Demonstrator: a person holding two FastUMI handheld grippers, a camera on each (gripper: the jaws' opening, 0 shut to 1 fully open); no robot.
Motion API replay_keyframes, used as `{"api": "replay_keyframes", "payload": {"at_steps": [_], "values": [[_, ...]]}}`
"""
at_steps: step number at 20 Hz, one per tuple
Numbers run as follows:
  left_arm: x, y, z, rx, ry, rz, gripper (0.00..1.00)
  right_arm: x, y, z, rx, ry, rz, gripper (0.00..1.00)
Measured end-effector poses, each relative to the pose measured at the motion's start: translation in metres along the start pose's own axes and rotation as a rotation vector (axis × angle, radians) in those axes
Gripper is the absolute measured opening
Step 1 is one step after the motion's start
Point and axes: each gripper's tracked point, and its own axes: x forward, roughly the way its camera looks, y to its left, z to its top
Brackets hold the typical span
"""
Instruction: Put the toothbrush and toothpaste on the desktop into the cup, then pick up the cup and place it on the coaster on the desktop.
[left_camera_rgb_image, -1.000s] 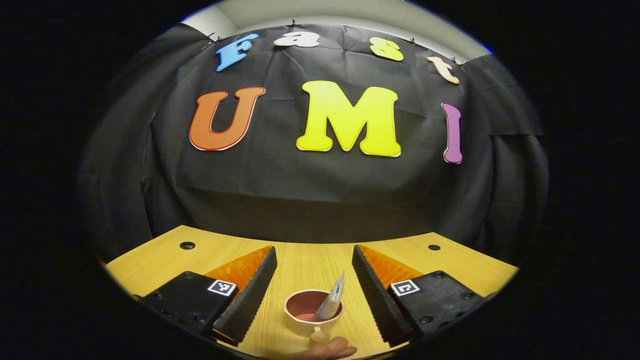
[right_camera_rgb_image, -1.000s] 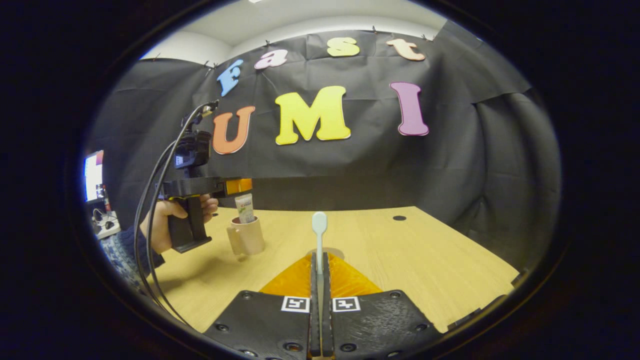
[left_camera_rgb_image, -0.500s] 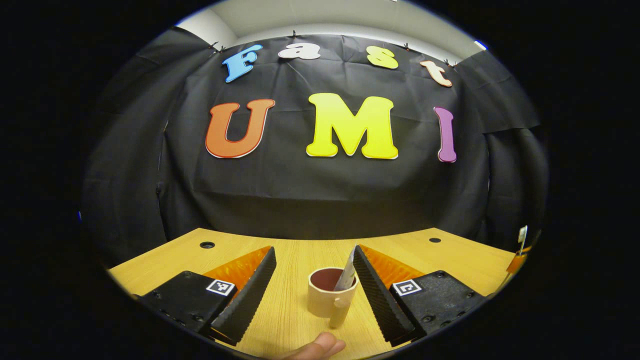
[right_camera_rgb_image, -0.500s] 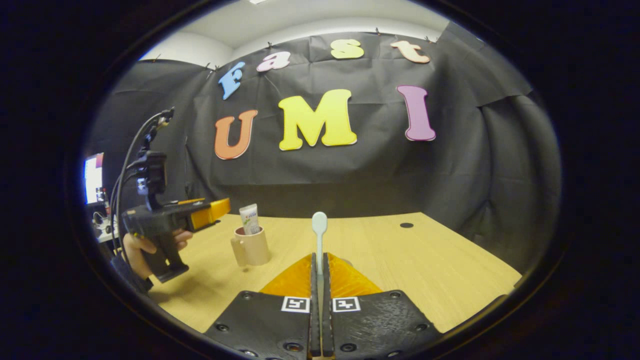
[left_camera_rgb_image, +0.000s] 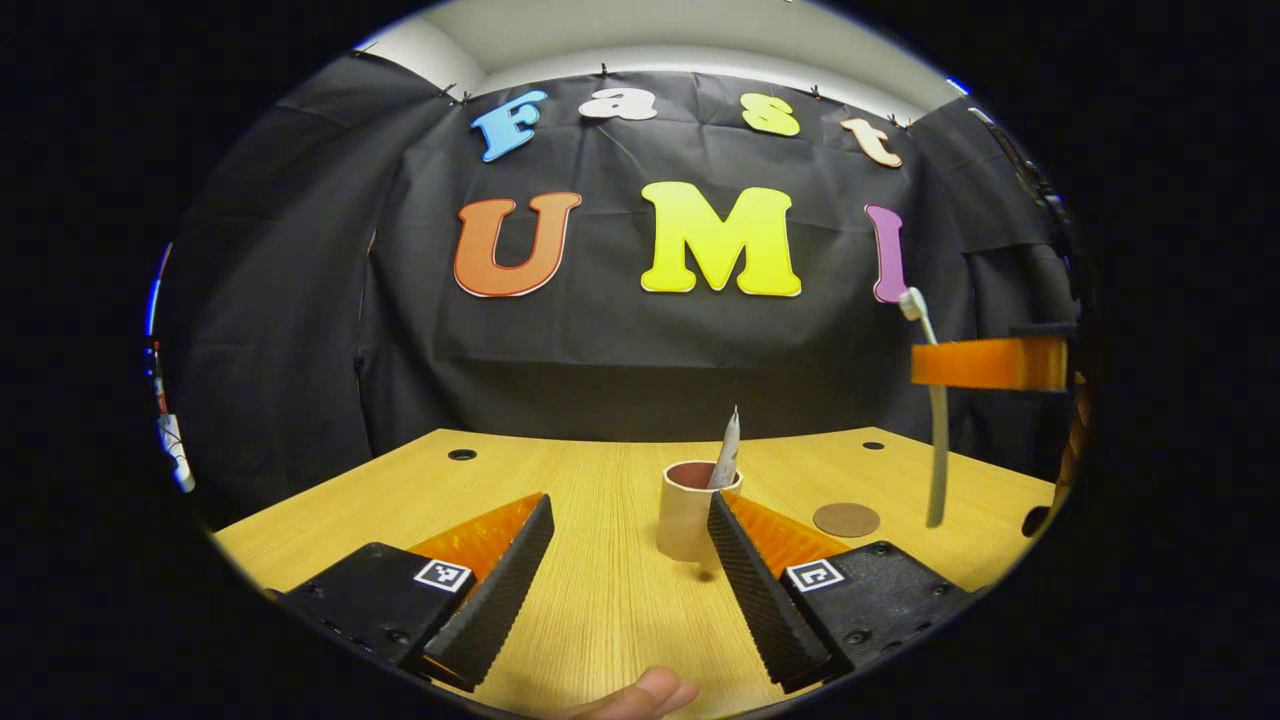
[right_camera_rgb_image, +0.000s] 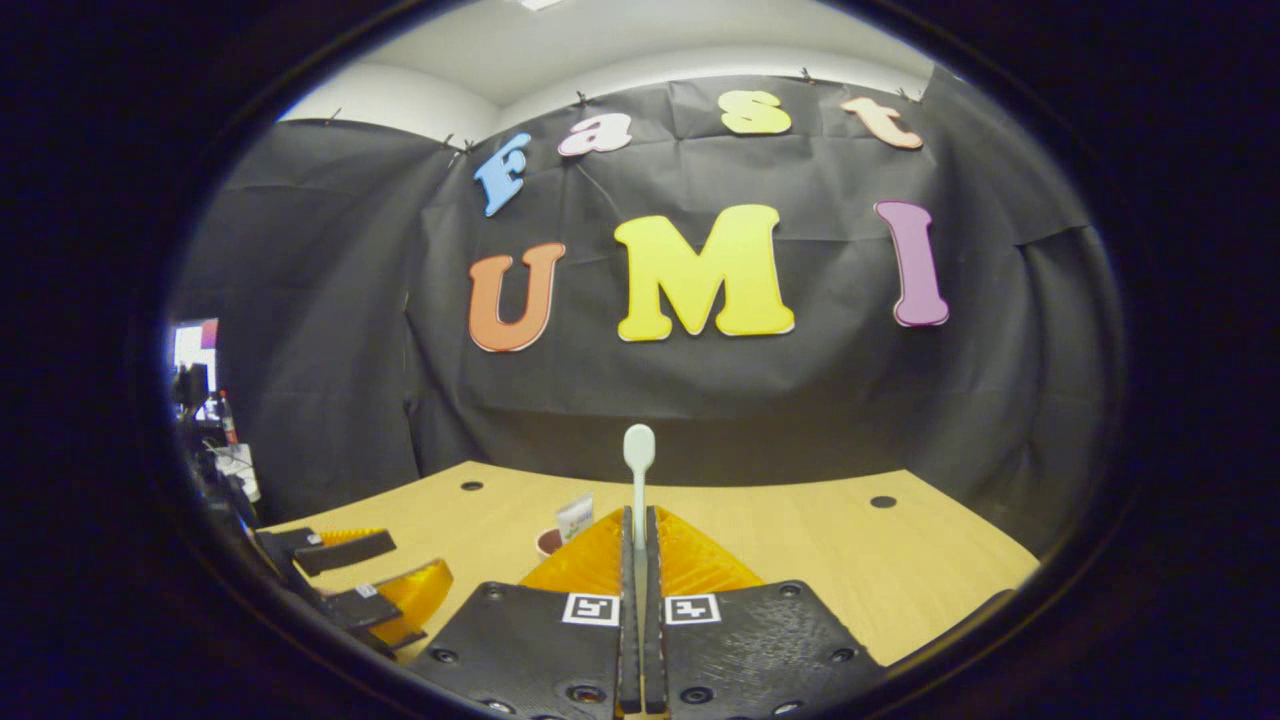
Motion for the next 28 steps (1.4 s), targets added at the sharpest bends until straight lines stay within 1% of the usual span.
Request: {"api": "replay_keyframes", "payload": {"at_steps": [5,7,9,12,15,18,20,21,22,23,25,26,27,28], "values": [[-0.013,0.017,-0.011,-0.054,0.002,0.026,0.98,0.050,0.046,0.039,0.067,-0.012,0.055,0.02],[-0.015,0.015,-0.012,-0.062,0.005,0.014,0.98,0.069,0.061,0.051,0.059,-0.027,0.058,0.01],[-0.017,0.014,-0.011,-0.061,0.003,0.009,0.98,0.088,0.074,0.059,0.052,-0.045,0.059,0.02],[-0.019,0.016,-0.014,-0.063,0.007,0.004,0.98,0.111,0.090,0.059,0.063,-0.048,0.070,0.01],[-0.022,0.019,-0.019,-0.070,0.022,0.010,0.98,0.134,0.097,0.053,0.057,-0.056,0.066,0.01],[-0.023,0.024,-0.023,-0.080,0.030,0.013,0.98,0.155,0.090,0.030,0.022,-0.032,0.029,0.02],[-0.023,0.021,-0.024,-0.093,0.037,0.002,0.98,0.166,0.088,0.013,0.028,-0.002,0.032,0.02],[-0.021,0.020,-0.026,-0.096,0.046,0.000,0.98,0.168,0.087,0.009,0.035,0.010,0.030,0.06],[-0.020,0.019,-0.028,-0.097,0.054,-0.002,0.98,0.172,0.085,-0.004,0.038,0.029,0.030,0.04],[-0.021,0.018,-0.028,-0.099,0.054,-0.005,0.98,0.171,0.083,-0.005,0.033,0.051,0.026,0.05],[-0.021,0.017,-0.029,-0.102,0.055,-0.011,0.98,0.165,0.080,-0.008,0.020,0.048,0.032,0.04],[-0.021,0.016,-0.030,-0.104,0.057,-0.013,0.98,0.162,0.081,-0.008,0.006,0.042,0.037,0.07],[-0.021,0.015,-0.032,-0.105,0.061,-0.015,0.98,0.158,0.080,-0.007,-0.016,0.033,0.038,0.07],[-0.021,0.013,-0.034,-0.108,0.065,-0.018,0.98,0.154,0.076,-0.008,-0.043,0.023,0.030,0.16]]}}
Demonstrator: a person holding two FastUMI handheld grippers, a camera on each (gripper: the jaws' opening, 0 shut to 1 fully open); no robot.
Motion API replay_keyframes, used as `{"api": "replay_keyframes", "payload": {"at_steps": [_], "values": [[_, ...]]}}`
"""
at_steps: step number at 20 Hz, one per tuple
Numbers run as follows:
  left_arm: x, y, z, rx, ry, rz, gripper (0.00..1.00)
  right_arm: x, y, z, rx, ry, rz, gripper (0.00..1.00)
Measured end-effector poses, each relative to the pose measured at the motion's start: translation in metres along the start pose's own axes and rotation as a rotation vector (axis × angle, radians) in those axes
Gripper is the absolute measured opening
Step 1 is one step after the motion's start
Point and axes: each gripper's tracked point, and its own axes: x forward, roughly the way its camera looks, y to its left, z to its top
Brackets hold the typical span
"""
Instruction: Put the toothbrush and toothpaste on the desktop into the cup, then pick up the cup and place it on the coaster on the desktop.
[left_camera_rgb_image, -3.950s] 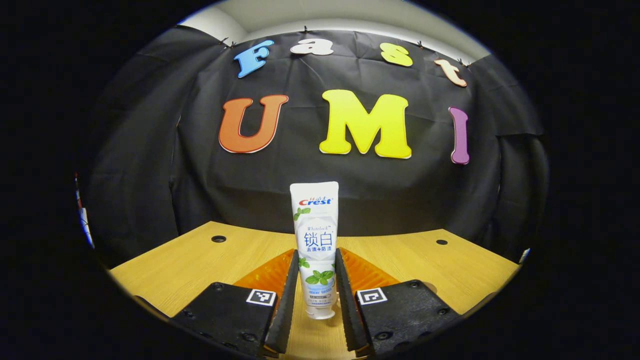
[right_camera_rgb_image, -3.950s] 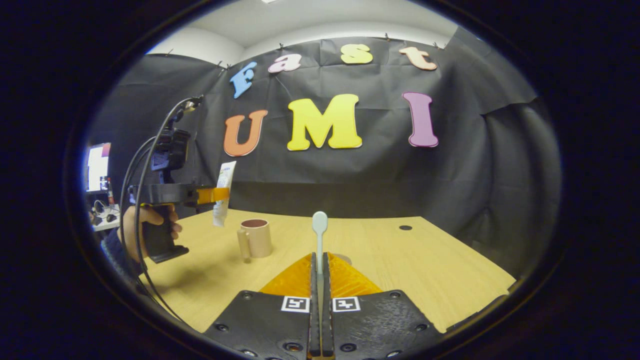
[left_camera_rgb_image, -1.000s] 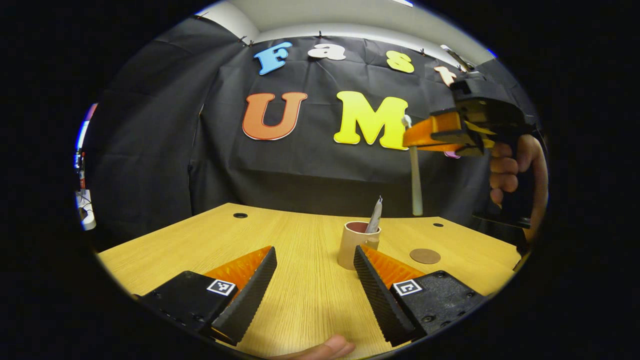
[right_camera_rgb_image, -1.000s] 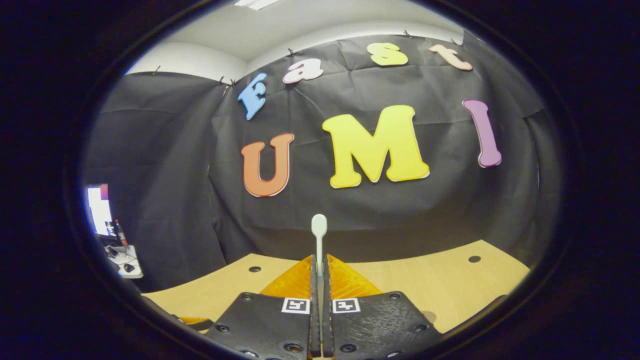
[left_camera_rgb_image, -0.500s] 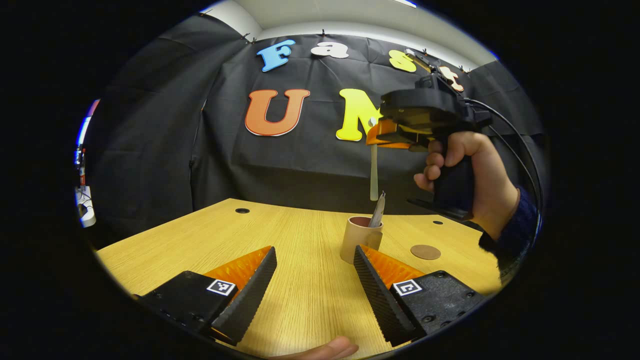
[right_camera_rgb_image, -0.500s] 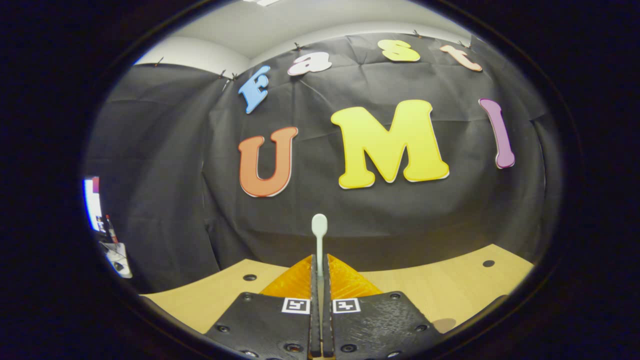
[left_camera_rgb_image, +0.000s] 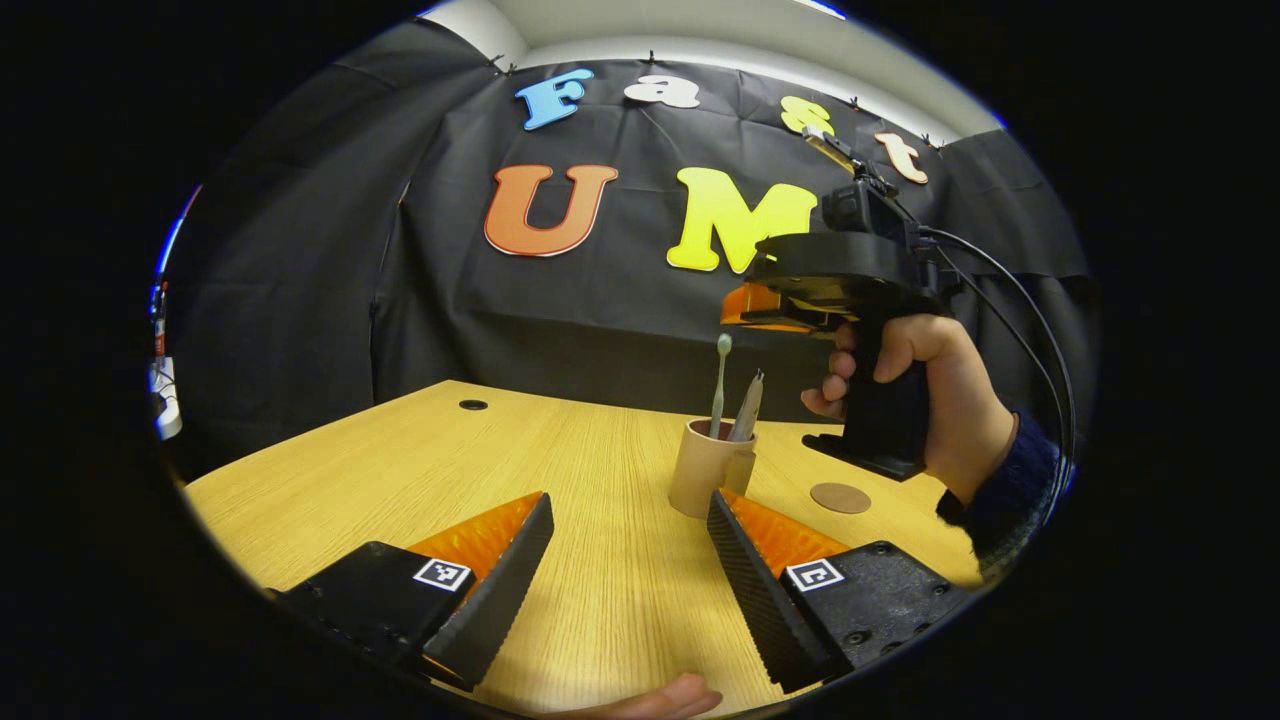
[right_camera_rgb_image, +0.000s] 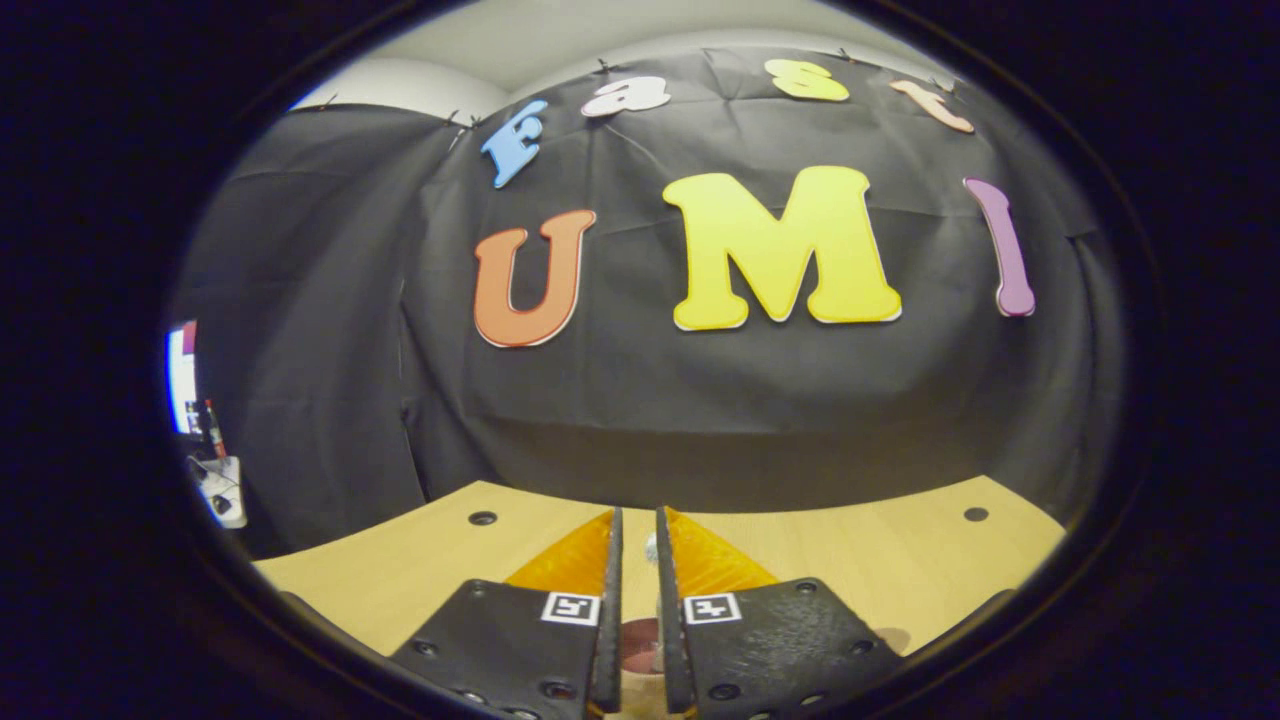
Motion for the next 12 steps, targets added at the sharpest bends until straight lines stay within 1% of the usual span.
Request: {"api": "replay_keyframes", "payload": {"at_steps": [2,3,4,6,7,8,9,10,12], "values": [[0.001,-0.003,-0.004,-0.006,0.012,-0.005,0.98,-0.007,-0.004,0.001,-0.047,-0.024,-0.017,0.44],[0.002,-0.003,-0.005,-0.006,0.018,-0.003,0.98,-0.011,-0.006,0.002,-0.059,-0.032,-0.026,0.52],[0.001,-0.005,-0.006,-0.005,0.022,-0.001,0.98,-0.013,-0.007,0.000,-0.066,-0.033,-0.032,0.65],[0.001,-0.007,-0.007,-0.008,0.032,-0.003,0.98,-0.019,-0.010,-0.001,-0.065,-0.029,-0.036,0.84],[0.002,-0.007,-0.008,-0.010,0.037,-0.003,0.98,-0.022,-0.011,-0.001,-0.056,-0.029,-0.037,0.89],[0.003,-0.008,-0.009,-0.011,0.038,0.000,0.98,-0.025,-0.016,0.001,-0.049,-0.029,-0.046,0.96],[0.003,-0.009,-0.009,-0.009,0.041,0.002,0.98,-0.030,-0.024,0.005,-0.046,-0.040,-0.072,0.94],[0.003,-0.009,-0.009,-0.006,0.045,0.004,0.98,-0.033,-0.031,0.008,-0.044,-0.056,-0.097,0.95],[0.003,-0.012,-0.008,0.001,0.051,0.006,0.98,-0.043,-0.037,0.015,-0.036,-0.079,-0.104,0.95]]}}
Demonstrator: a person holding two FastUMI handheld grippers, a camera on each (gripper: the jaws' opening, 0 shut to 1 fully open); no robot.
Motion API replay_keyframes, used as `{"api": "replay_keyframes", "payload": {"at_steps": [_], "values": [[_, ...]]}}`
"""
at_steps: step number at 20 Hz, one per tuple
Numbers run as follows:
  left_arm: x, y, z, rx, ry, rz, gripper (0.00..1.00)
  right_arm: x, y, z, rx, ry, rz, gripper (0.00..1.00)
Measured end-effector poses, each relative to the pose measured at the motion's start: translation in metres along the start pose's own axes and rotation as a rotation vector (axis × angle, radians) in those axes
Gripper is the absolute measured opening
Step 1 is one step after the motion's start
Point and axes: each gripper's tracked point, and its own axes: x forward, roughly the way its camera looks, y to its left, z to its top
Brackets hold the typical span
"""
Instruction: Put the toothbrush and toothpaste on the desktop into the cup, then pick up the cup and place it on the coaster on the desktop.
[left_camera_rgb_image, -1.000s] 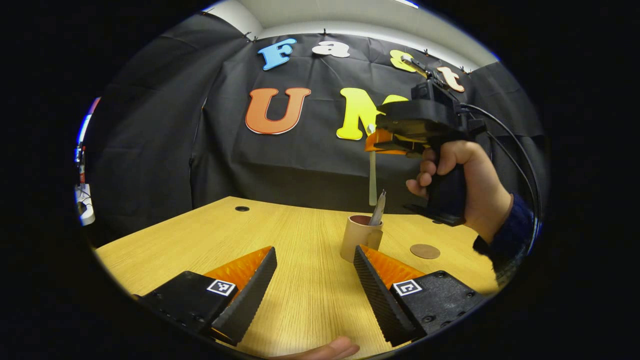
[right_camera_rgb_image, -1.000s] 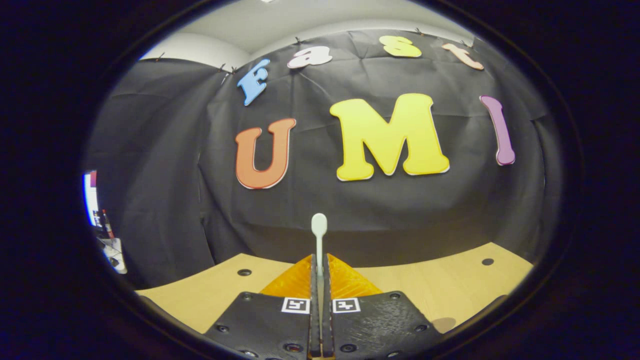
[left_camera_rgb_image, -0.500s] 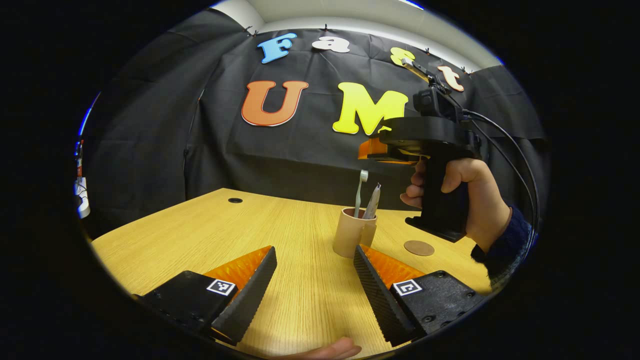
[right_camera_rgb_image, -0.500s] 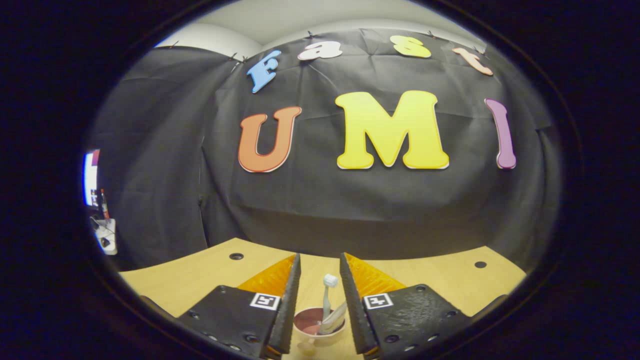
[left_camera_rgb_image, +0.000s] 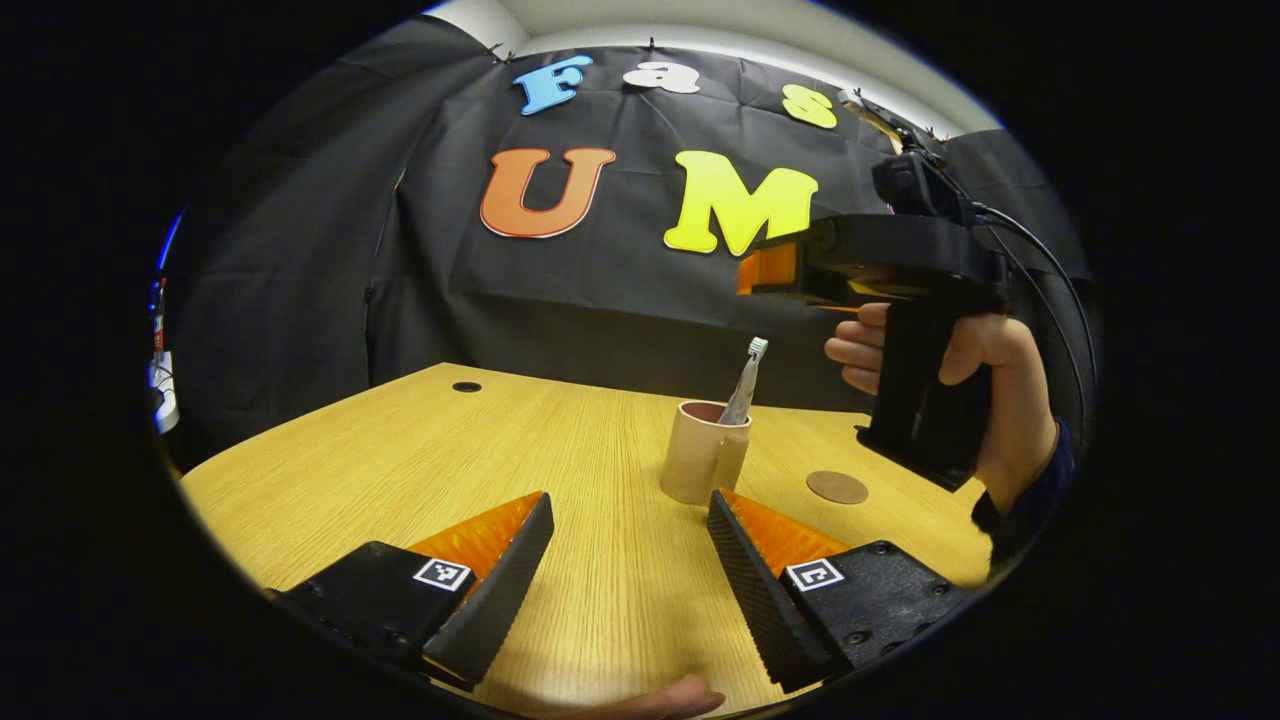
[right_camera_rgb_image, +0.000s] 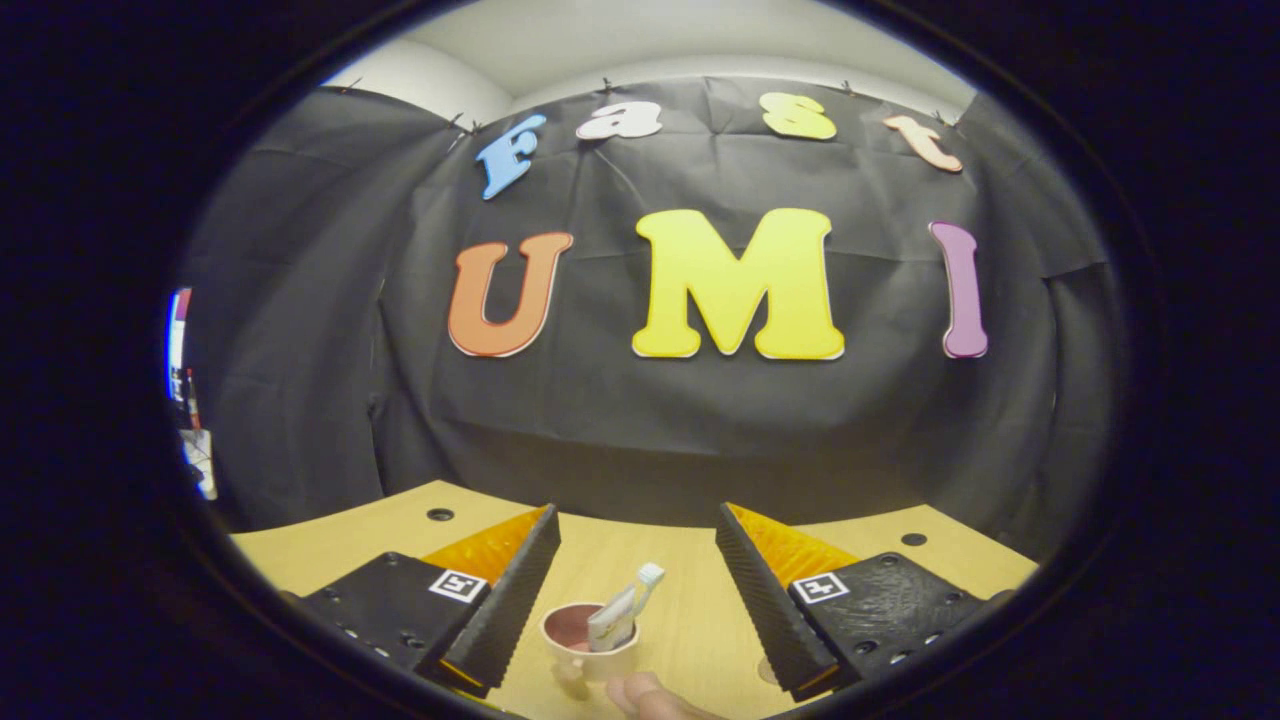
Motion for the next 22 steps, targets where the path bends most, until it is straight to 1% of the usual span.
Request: {"api": "replay_keyframes", "payload": {"at_steps": [1,3,7,11,13,14,15,18,19,20,21,22], "values": [[-0.001,-0.001,0.000,0.004,0.003,0.003,0.98,-0.005,-0.003,0.002,-0.001,-0.001,0.004,0.96],[-0.002,-0.002,0.002,0.014,0.005,0.006,0.98,-0.017,-0.014,0.004,-0.013,0.003,0.000,0.95],[0.003,-0.012,0.007,0.037,0.015,0.006,0.98,-0.047,-0.047,0.013,-0.036,-0.035,-0.040,0.95],[0.009,-0.025,0.018,0.072,0.023,-0.010,0.98,-0.082,-0.079,0.018,-0.023,-0.048,-0.058,0.95],[0.012,-0.037,0.025,0.090,0.022,-0.035,0.98,-0.097,-0.099,0.017,-0.045,-0.054,-0.077,0.96],[0.015,-0.044,0.027,0.092,0.023,-0.052,0.98,-0.105,-0.107,0.016,-0.067,-0.058,-0.083,0.94],[0.018,-0.047,0.031,0.098,0.032,-0.055,0.98,-0.112,-0.115,0.014,-0.088,-0.062,-0.092,0.94],[0.029,-0.049,0.041,0.086,0.069,-0.045,0.98,-0.133,-0.133,0.005,-0.134,-0.067,-0.107,0.95],[0.033,-0.048,0.048,0.065,0.072,-0.030,0.98,-0.138,-0.138,0.001,-0.137,-0.062,-0.105,0.95],[0.036,-0.052,0.053,0.050,0.078,-0.035,0.98,-0.143,-0.142,-0.003,-0.137,-0.056,-0.104,0.96],[0.041,-0.057,0.060,0.054,0.083,-0.044,0.98,-0.147,-0.148,-0.005,-0.128,-0.051,-0.107,0.96],[0.044,-0.058,0.065,0.072,0.089,-0.037,0.98,-0.152,-0.153,-0.007,-0.111,-0.047,-0.106,0.96]]}}
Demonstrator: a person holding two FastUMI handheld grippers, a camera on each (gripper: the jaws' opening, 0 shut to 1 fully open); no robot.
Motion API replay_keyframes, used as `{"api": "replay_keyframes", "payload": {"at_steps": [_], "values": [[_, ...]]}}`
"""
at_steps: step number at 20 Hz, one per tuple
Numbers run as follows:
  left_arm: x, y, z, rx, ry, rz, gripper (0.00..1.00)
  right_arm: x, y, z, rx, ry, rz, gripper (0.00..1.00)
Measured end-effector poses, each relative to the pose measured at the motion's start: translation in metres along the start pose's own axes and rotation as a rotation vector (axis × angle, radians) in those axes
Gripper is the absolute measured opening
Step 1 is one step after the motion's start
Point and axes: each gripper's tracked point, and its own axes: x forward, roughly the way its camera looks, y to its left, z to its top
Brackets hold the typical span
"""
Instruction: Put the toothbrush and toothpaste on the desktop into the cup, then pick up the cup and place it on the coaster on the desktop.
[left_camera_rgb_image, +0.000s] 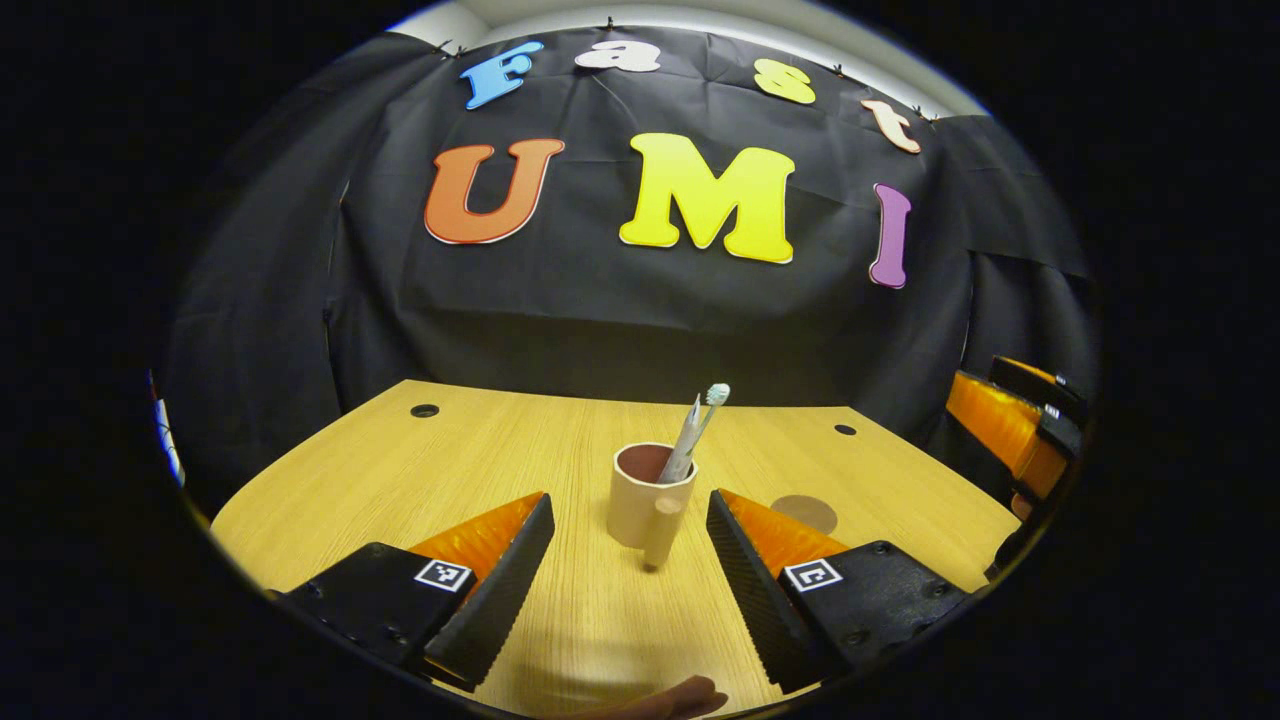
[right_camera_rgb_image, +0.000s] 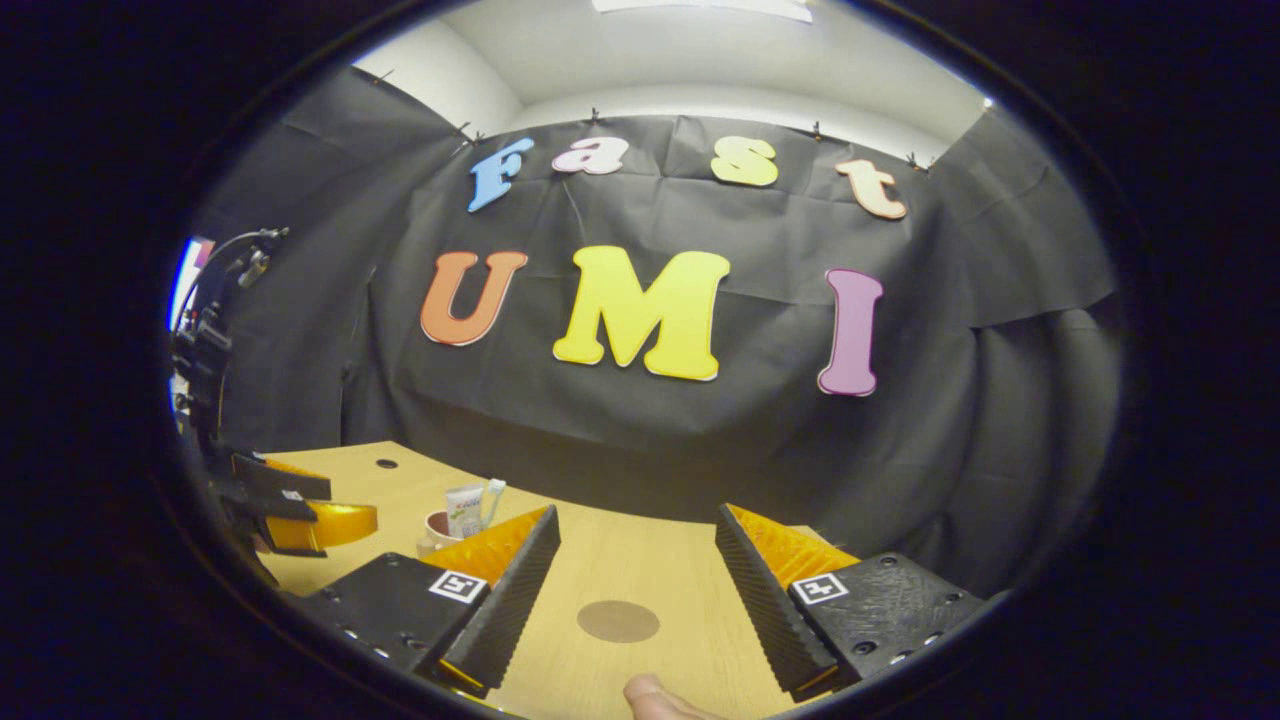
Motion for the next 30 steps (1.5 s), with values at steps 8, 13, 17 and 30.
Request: {"api": "replay_keyframes", "payload": {"at_steps": [8,13,17,30], "values": [[0.032,-0.009,0.010,0.102,0.200,0.021,0.97,-0.031,-0.037,-0.016,0.043,0.024,-0.034,0.95],[0.069,-0.021,-0.035,0.105,0.506,0.004,0.97,-0.030,-0.052,-0.026,0.086,0.053,-0.043,0.96],[0.092,-0.001,-0.064,0.125,0.721,0.080,0.95,-0.040,-0.063,-0.018,0.110,0.022,-0.036,0.95],[0.113,-0.004,-0.074,0.023,0.979,0.073,0.72,-0.040,-0.076,-0.024,0.141,0.058,-0.029,0.95]]}}
